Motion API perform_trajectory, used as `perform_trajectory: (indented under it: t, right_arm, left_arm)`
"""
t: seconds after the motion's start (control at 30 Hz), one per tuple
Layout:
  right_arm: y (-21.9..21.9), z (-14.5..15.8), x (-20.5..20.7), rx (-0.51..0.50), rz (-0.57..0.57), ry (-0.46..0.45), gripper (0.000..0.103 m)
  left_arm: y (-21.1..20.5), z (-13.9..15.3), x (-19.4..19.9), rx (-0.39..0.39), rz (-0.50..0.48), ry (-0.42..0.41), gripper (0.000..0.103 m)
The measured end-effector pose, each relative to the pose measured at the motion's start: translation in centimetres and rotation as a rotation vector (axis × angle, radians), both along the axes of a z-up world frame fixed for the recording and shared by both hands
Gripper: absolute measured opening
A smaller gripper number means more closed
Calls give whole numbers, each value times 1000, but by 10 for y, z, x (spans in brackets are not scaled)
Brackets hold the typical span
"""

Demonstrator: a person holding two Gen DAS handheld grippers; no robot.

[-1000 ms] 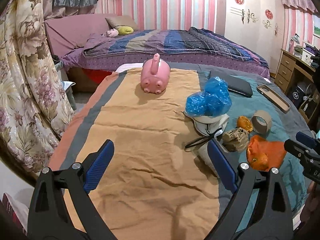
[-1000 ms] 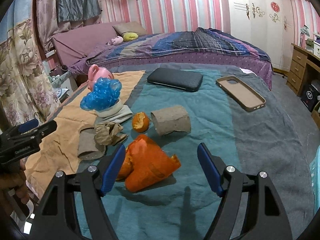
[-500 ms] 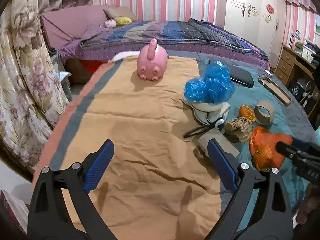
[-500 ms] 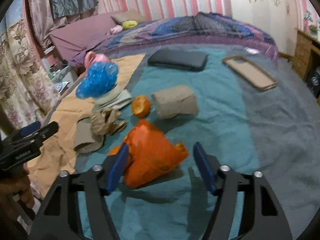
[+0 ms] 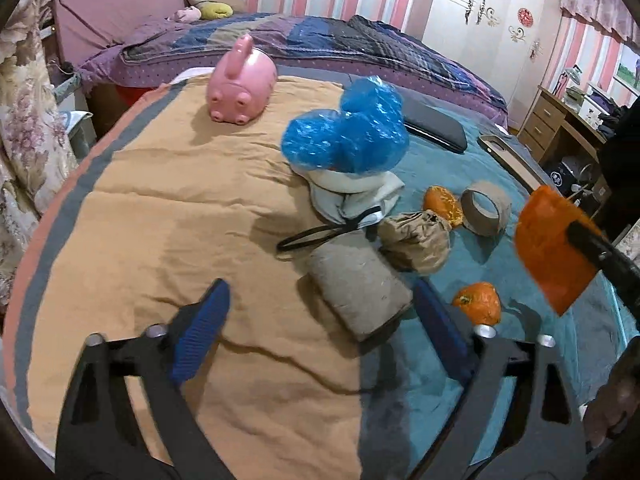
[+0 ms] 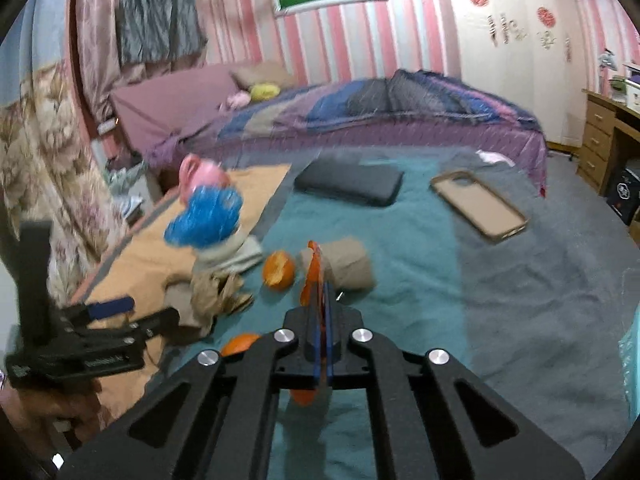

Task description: Collect trash

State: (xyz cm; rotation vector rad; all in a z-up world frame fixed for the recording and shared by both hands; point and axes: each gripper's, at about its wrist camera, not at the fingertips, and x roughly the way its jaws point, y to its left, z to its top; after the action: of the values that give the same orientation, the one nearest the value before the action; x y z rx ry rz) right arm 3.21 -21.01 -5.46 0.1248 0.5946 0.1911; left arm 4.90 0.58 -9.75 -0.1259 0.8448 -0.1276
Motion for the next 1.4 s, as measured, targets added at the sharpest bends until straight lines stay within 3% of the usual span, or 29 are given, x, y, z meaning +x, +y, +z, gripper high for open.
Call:
perform_trajectory:
  t: [0.07, 0.13, 0.27, 0.3, 0.33, 0.47, 0.67, 0.83, 0.87, 0.97, 1.0, 1.1, 1.17, 1.37, 1.4]
  right_arm:
    - [-7, 2, 1, 12, -1, 0, 1]
    - [-9, 3, 2, 13, 2, 4, 1]
    - [-13, 5, 3, 10, 9, 5, 1]
    - [-15, 5, 2, 12, 9, 5, 1]
    - [-17, 6, 2, 18, 11, 2, 1]
    - [-21, 9, -2, 24, 16, -13, 1]
    - [-21, 9, -2, 30, 17, -13, 1]
    - [-22, 9, -2, 30, 19, -15, 1]
    - [-22, 9, -2, 32, 19, -14, 1]
    - [-21, 9, -3, 29, 14, -19, 1]
    - [-23, 9, -3, 29, 12, -19, 1]
    - [-24, 7, -3, 37, 7, -12, 1]
    - [-25, 8, -3, 37, 7, -13, 1]
    - [-25, 8, -3, 40, 10, -9, 1]
    - [-26, 8, -2, 40, 12, -6, 1]
  left_arm:
    - [-1, -5, 5, -29, -16, 19, 48]
    - [-3, -6, 8, -55, -25, 20, 42]
    - [6, 7, 5, -107, -13, -8, 16]
    - [9, 14, 2, -124, -12, -23, 1]
    - [11, 21, -3, -116, -8, -46, 0]
    - [10, 30, -11, -117, -22, -73, 0]
    - [-7, 16, -6, -103, -78, -20, 0]
    - [-3, 17, -7, -85, -52, -25, 1]
    - [-1, 18, -8, -83, -45, -29, 10]
    - [9, 17, -7, -80, -5, -23, 59]
    - [13, 15, -6, -85, 19, -14, 65]
    - [17, 10, -2, -91, 17, 15, 77]
    - [15, 4, -1, -82, 20, 35, 79]
    - [-3, -7, 8, -103, -36, 64, 77]
    - [-8, -8, 10, -95, -44, 62, 68]
